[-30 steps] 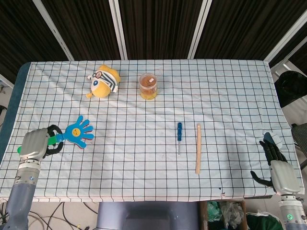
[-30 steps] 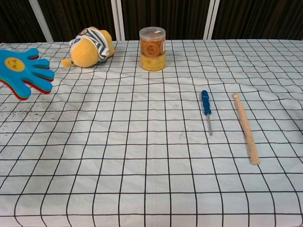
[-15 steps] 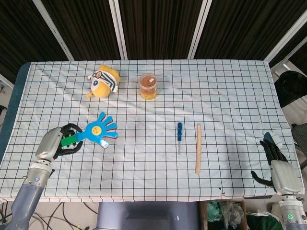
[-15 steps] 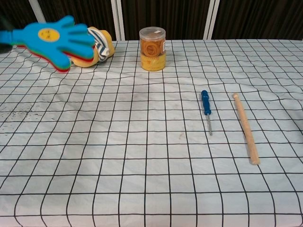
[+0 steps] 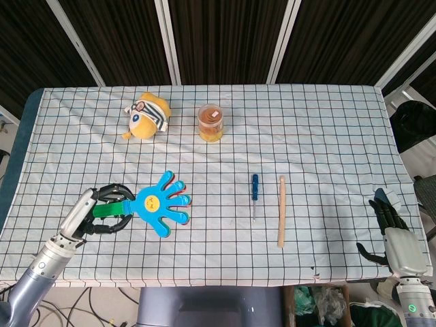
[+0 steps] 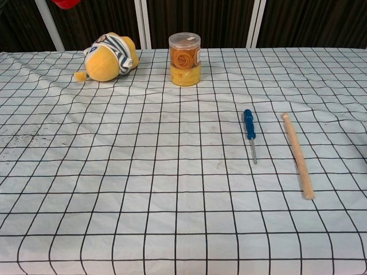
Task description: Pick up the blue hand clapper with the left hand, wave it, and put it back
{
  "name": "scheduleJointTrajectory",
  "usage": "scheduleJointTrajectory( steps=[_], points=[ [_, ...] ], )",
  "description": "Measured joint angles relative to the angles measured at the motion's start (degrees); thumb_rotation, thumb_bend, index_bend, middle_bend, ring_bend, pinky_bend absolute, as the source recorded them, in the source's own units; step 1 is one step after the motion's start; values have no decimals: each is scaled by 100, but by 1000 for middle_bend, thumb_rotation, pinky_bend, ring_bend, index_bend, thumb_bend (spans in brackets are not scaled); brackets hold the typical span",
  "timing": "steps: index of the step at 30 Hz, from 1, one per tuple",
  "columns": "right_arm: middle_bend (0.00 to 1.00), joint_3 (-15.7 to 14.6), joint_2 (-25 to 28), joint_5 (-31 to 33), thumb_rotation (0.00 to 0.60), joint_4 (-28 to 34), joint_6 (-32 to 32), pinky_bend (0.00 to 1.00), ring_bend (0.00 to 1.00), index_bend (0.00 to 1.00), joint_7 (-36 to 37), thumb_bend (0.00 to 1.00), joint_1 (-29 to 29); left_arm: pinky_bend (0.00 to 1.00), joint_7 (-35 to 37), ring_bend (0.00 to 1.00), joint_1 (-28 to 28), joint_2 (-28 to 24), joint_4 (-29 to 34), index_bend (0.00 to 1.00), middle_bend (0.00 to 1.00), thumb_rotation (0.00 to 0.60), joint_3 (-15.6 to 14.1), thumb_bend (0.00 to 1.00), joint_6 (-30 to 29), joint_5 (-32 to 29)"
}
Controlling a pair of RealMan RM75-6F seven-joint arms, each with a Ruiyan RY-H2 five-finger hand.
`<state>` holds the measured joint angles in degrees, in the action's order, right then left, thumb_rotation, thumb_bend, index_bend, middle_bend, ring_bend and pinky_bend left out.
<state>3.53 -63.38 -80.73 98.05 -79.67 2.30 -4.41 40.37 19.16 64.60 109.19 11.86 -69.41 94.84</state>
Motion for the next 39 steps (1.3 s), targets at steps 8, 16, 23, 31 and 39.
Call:
scheduleJointTrajectory(
  steps=[8, 16, 23, 31, 39],
  points=[
    [0, 3, 2, 21, 600, 13, 14, 155, 0, 0, 3, 218, -2, 867, -3390, 687, 166, 26, 421, 733, 815, 600, 33, 517, -179, -2324],
    [0, 4, 8, 25, 600, 18, 15, 155, 0, 0, 9, 218, -1, 867, -7132, 687, 509, 215, 893, 733, 814, 600, 51, 510, -771, -4874],
    [0, 2, 8, 21, 600, 21, 15, 155, 0, 0, 9, 218, -1, 861, -7235, 684, 535, 312, 1119, 734, 814, 600, 112, 507, -859, -5038],
    [0, 4, 9, 29, 600, 28, 15, 155, 0, 0, 10, 219, 1, 851, -4005, 681, 365, 241, 987, 732, 811, 600, 101, 506, -314, -3230],
    [0, 12, 16, 67, 600, 43, 29, 155, 0, 0, 8, 218, 1, 850, -1371, 676, 298, 175, 307, 730, 808, 600, -57, 504, 191, -1142]
  ],
)
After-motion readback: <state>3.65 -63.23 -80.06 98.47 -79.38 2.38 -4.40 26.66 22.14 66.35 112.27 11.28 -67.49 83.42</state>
